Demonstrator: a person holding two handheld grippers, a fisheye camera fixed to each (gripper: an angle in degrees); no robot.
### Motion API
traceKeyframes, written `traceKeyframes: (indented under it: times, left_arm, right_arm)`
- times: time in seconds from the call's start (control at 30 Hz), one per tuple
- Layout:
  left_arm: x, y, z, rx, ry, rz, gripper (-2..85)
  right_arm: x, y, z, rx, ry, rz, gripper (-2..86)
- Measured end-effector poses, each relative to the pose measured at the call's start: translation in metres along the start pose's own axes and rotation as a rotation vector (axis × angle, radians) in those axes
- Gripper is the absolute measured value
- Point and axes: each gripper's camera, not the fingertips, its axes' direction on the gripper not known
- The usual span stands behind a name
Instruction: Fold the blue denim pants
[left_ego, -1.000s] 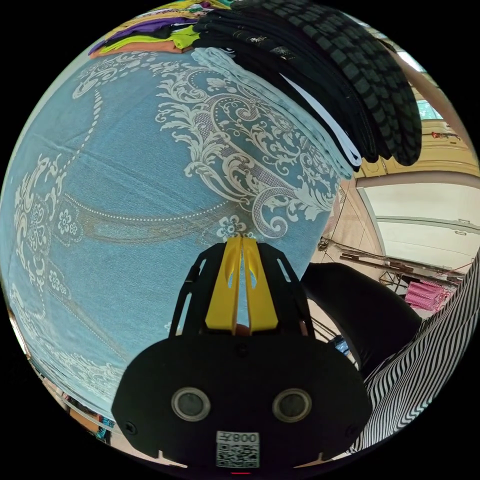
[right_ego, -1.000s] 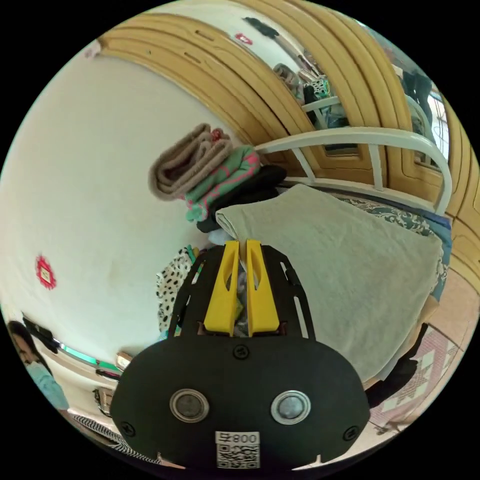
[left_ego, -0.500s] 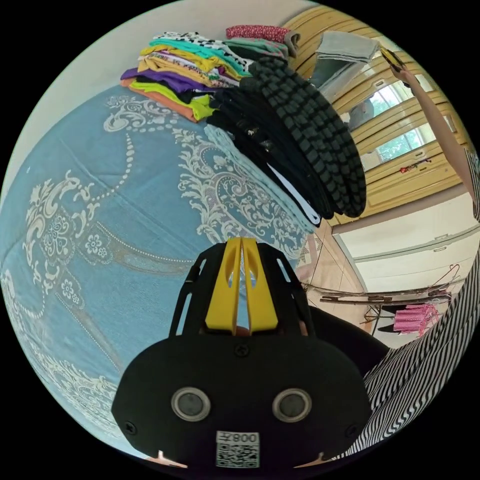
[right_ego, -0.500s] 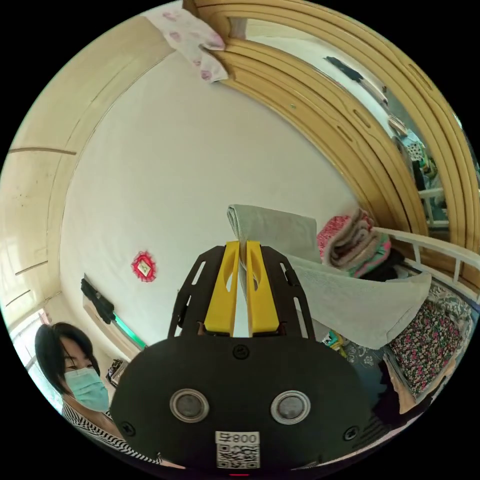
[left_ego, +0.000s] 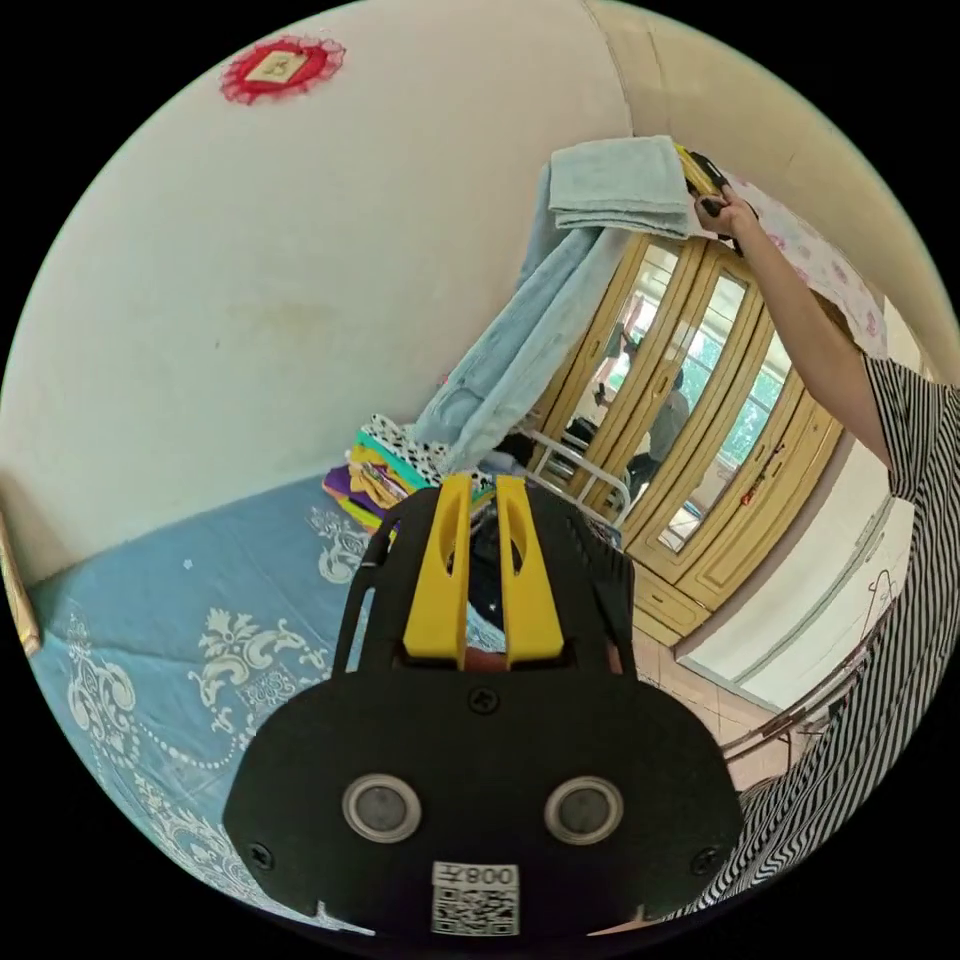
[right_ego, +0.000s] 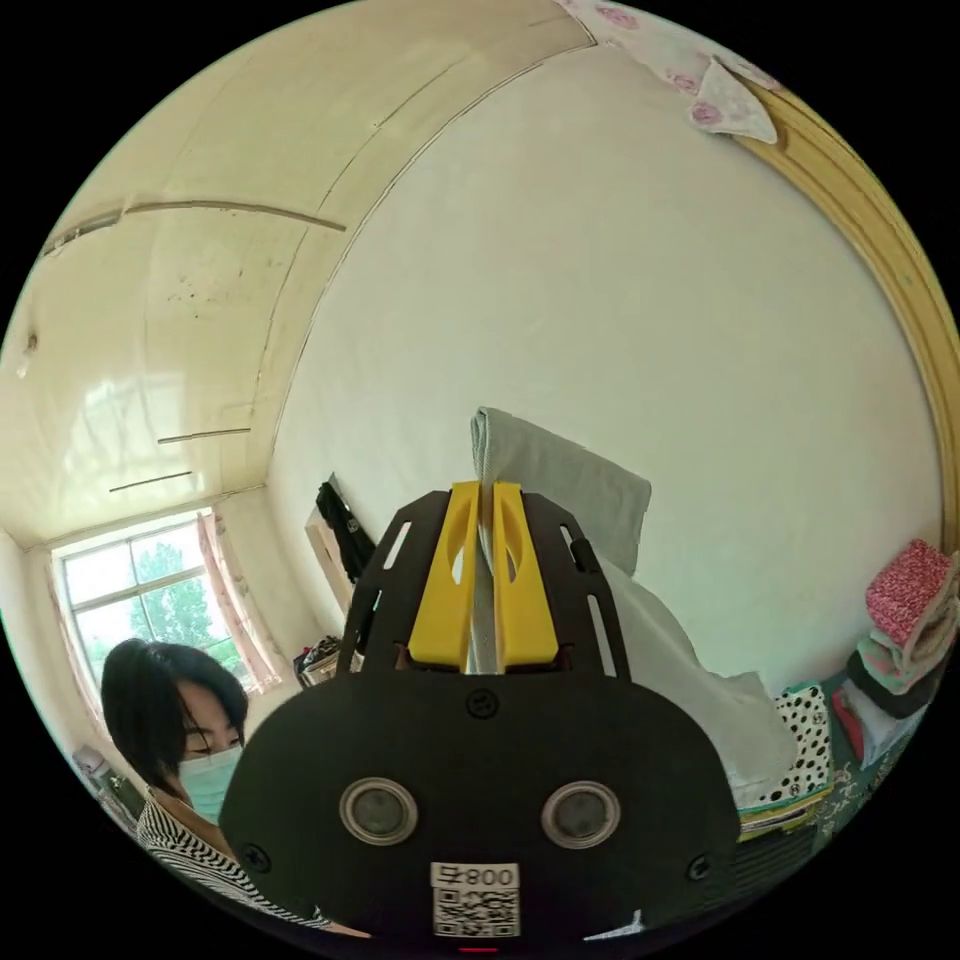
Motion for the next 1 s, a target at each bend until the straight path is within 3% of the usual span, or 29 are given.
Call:
traceKeyframes:
  times: [0.17, 0.23, 0.3, 0.47, 0.53, 0.67, 1.0]
  left_arm:
    - [-0.052, 0.066, -0.070, 0.046, -0.149, -0.002, 10.4]
    - [-0.082, 0.124, -0.108, 0.059, -0.330, -0.072, 11.3]
    - [-0.103, 0.173, -0.137, 0.085, -0.384, -0.084, 11.7]
    - [-0.158, 0.296, -0.183, -0.012, -0.332, -0.081, 6.0]
    - [-0.179, 0.355, -0.198, -0.063, -0.214, -0.151, 3.8]
    - [-0.175, 0.435, -0.242, -0.042, -0.222, -0.227, 2.7]
    - [-0.113, 0.555, -0.447, 0.186, -0.573, -0.173, 2.1]
  right_arm:
    - [-0.032, 0.036, 0.065, -0.086, -0.188, 0.053, 1.7]
    - [-0.037, 0.059, 0.091, -0.126, -0.260, 0.085, 1.7]
    - [-0.043, 0.095, 0.126, -0.184, -0.342, 0.134, 1.8]
    - [-0.076, 0.172, 0.187, -0.284, -0.488, 0.215, 1.8]
    - [-0.098, 0.195, 0.204, -0.314, -0.502, 0.244, 1.8]
    - [-0.174, 0.215, 0.220, -0.371, -0.468, 0.221, 1.8]
    - [-0.305, 0.219, 0.222, -0.375, -0.350, 0.162, 1.9]
